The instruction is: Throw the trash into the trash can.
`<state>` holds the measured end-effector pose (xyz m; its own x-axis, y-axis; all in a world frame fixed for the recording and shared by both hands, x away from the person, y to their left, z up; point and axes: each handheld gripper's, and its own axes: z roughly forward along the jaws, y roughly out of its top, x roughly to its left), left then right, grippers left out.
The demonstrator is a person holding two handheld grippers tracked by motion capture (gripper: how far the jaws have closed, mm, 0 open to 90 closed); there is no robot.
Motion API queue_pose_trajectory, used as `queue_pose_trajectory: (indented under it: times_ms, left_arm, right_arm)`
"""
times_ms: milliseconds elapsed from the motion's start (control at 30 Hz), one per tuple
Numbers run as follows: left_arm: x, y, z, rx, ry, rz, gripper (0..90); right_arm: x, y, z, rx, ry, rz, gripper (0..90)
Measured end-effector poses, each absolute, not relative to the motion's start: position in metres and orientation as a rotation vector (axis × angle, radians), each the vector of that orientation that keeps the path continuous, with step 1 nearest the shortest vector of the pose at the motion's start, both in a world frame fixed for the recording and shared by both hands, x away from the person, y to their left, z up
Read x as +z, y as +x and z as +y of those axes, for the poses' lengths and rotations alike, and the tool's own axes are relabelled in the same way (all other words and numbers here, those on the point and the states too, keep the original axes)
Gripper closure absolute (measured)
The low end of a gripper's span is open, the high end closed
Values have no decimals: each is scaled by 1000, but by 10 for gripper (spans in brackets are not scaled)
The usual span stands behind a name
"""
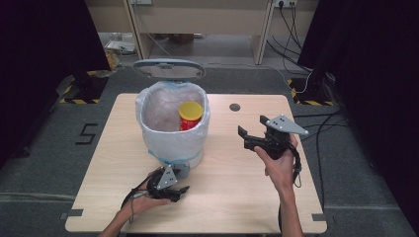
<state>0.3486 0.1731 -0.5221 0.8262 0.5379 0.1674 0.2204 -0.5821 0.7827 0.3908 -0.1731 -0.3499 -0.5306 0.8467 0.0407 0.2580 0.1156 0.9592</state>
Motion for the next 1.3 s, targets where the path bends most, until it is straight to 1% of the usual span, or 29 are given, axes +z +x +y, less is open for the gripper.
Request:
queue_pose_trajectory:
  times_ms: [400,967,1300]
  left_arm:
    - [-522,349,173,498,2193,553,308]
    - [-522,348,173,495,2196,555,308]
    - [-522,348,173,494,2195,554,308]
  right_arm:
    - [-368,377,-173,1425,1058,1876,155]
    - [-423,368,-170,1396,1123,1929,155]
    - [-434,368,-164,1347,1125,1969,154]
